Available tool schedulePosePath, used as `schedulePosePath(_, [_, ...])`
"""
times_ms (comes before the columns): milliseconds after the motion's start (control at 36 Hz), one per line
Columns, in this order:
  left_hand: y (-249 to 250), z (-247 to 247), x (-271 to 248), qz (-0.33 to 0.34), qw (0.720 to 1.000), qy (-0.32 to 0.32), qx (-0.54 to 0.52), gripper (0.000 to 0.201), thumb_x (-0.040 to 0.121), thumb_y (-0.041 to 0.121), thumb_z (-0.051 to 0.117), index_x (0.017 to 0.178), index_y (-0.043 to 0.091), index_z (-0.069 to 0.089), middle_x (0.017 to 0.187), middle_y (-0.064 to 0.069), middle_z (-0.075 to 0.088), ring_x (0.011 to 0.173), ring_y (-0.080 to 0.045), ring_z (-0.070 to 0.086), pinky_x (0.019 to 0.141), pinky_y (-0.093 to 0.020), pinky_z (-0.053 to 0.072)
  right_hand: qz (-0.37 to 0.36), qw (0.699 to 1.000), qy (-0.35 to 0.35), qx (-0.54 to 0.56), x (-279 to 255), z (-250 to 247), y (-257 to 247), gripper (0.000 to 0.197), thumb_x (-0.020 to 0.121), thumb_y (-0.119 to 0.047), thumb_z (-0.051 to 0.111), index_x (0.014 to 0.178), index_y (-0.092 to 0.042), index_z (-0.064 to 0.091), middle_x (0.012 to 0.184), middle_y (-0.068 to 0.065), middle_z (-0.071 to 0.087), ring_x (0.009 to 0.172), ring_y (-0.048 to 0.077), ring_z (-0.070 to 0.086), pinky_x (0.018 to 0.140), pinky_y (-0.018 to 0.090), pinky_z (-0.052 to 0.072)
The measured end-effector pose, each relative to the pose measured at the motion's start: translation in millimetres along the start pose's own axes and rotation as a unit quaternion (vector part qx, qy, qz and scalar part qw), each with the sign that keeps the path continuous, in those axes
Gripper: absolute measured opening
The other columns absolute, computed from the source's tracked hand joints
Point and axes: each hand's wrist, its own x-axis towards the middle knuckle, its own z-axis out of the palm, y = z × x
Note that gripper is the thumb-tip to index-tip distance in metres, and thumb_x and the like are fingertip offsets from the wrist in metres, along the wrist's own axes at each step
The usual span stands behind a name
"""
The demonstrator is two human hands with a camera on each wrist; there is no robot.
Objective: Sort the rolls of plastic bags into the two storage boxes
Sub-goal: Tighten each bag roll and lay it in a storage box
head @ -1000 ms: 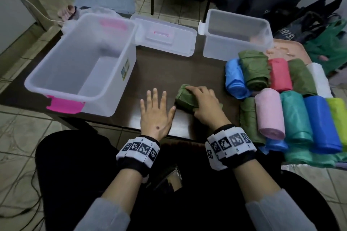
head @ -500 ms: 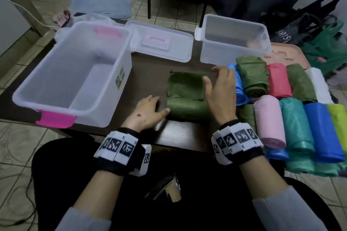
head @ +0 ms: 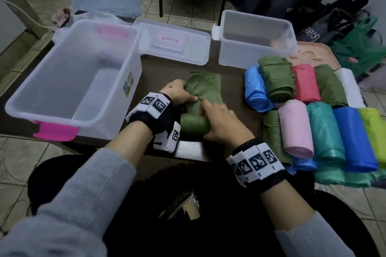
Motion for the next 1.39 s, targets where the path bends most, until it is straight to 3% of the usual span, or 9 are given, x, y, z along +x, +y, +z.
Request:
schedulePosePath(111, [6, -11, -2, 0.009, 0.996, 0.002, -0.084, 0.023, 0.079, 0.003, 0.072, 0.076, 0.016, 0.055, 0.077, -0.002, 0.060, 0.064, -0.013, 0.057, 0.048, -0.021, 0.050, -0.027, 0.999, -0.008, -0.024, -8, 10, -4, 0.054, 0.078, -0.021, 0.065, 0.125, -0.016, 0.038, 0.124, 0.006, 0.045, 0.118, 0.027, 0.043, 0.089, 0.040, 0.034])
schedulePosePath(194, [7, -18, 3, 0.002, 0.994, 0.033, -0.102, 0.025, 0.075, 0.002, 0.075, 0.079, 0.018, 0.056, 0.088, -0.005, 0.063, 0.081, -0.021, 0.060, 0.074, -0.036, 0.053, -0.041, 0.999, -0.018, -0.026, -12, 14, -5, 0.056, 0.077, -0.024, 0.064, 0.128, -0.019, 0.040, 0.123, 0.005, 0.042, 0.118, 0.026, 0.041, 0.092, 0.039, 0.033])
schedulePosePath(417, [13, -18, 11, 0.011, 0.980, 0.101, -0.170, 0.026, 0.079, 0.011, 0.074, 0.101, 0.014, 0.060, 0.109, -0.009, 0.065, 0.103, -0.024, 0.062, 0.089, -0.036, 0.052, -0.036, 0.999, -0.024, 0.003, -15, 15, -12, 0.057, 0.079, -0.023, 0.064, 0.131, -0.017, 0.039, 0.125, 0.004, 0.043, 0.119, 0.024, 0.040, 0.095, 0.038, 0.033])
schedulePosePath(556, [18, -15, 5, 0.134, 0.946, 0.268, 0.123, 0.040, 0.081, 0.021, 0.071, 0.117, 0.014, 0.056, 0.122, -0.010, 0.053, 0.117, -0.027, 0.048, 0.098, -0.035, 0.041, -0.034, 0.998, -0.041, 0.013, -13, 13, -13, 0.060, 0.079, -0.024, 0.065, 0.132, -0.019, 0.039, 0.126, 0.005, 0.043, 0.121, 0.024, 0.039, 0.095, 0.038, 0.033])
schedulePosePath(667, [15, 6, 7, 0.176, 0.952, 0.056, 0.242, 0.040, 0.088, 0.029, 0.063, 0.127, 0.020, 0.055, 0.134, -0.009, 0.045, 0.125, -0.026, 0.045, 0.106, -0.039, 0.037, -0.036, 0.998, -0.050, -0.004, -12, 11, -14, 0.055, 0.079, -0.025, 0.065, 0.127, -0.018, 0.041, 0.126, 0.006, 0.045, 0.120, 0.026, 0.040, 0.094, 0.039, 0.033])
schedulePosePath(778, [0, 20, 16, 0.151, 0.937, -0.067, 0.309, 0.064, 0.094, 0.037, 0.053, 0.149, 0.025, 0.023, 0.159, -0.009, 0.006, 0.146, -0.022, 0.005, 0.118, -0.038, 0.010, -0.028, 0.997, -0.063, -0.028, -11, 12, -16, 0.059, 0.077, -0.025, 0.066, 0.129, -0.015, 0.039, 0.130, 0.009, 0.044, 0.124, 0.028, 0.039, 0.098, 0.042, 0.033])
schedulePosePath(889, [-6, 20, 20, 0.156, 0.923, -0.092, 0.341, 0.068, 0.096, 0.044, 0.045, 0.151, 0.028, 0.009, 0.159, -0.008, -0.008, 0.146, -0.021, -0.007, 0.119, -0.041, 0.005, -0.034, 0.997, -0.065, -0.033, -12, 10, -16, 0.053, 0.076, -0.026, 0.067, 0.121, -0.014, 0.041, 0.123, 0.009, 0.052, 0.118, 0.029, 0.047, 0.091, 0.040, 0.035])
schedulePosePath(1250, [-6, 21, 21, 0.158, 0.917, -0.079, 0.358, 0.071, 0.093, 0.051, 0.046, 0.151, 0.032, 0.008, 0.159, -0.005, -0.009, 0.146, -0.020, -0.007, 0.119, -0.044, 0.009, -0.044, 0.996, -0.062, 0.045, -17, 7, -10, 0.052, 0.071, -0.020, 0.073, 0.118, -0.014, 0.053, 0.114, 0.010, 0.060, 0.108, 0.030, 0.056, 0.081, 0.034, 0.044])
schedulePosePath(1389, [-7, 22, 21, 0.162, 0.922, -0.074, 0.344, 0.071, 0.092, 0.049, 0.048, 0.150, 0.032, 0.011, 0.159, -0.004, -0.006, 0.147, -0.019, -0.005, 0.119, -0.043, 0.009, -0.033, 0.995, -0.040, 0.086, -19, 12, -6, 0.069, 0.071, -0.015, 0.074, 0.125, -0.007, 0.032, 0.103, 0.015, 0.058, 0.095, 0.035, 0.058, 0.070, 0.036, 0.043])
